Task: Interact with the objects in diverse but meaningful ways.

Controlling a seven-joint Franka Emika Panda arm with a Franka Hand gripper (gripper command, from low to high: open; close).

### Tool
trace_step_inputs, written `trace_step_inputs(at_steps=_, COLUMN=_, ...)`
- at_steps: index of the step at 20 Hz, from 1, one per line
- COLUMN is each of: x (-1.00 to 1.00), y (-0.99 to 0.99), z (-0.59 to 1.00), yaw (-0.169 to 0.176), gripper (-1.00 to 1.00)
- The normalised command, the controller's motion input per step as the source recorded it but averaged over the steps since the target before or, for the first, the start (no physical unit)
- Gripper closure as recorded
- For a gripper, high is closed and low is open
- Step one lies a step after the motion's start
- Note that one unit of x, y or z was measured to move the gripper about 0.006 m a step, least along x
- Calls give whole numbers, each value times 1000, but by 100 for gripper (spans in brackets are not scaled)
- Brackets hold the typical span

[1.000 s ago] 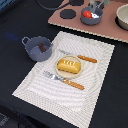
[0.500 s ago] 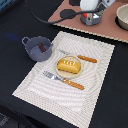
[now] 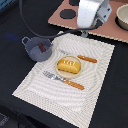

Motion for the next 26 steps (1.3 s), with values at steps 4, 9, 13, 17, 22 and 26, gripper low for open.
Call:
trace_step_inputs(at_steps=4, x=-120, y=-476, z=-376, yaw=43, gripper=-100)
trace_step_inputs(at_steps=9, x=-151, y=-437, z=-368, yaw=41, gripper=-100)
trace_step_inputs(at_steps=13, x=-326, y=-270, z=-356, yaw=55, gripper=-100)
trace_step_inputs(at_steps=17, x=-434, y=-279, z=-397, yaw=70, gripper=-100)
trace_step_inputs(at_steps=22, x=-483, y=-269, z=-457, yaw=66, gripper=-100)
trace_step_inputs(at_steps=26, x=-481, y=-295, z=-412, yaw=65, gripper=-100)
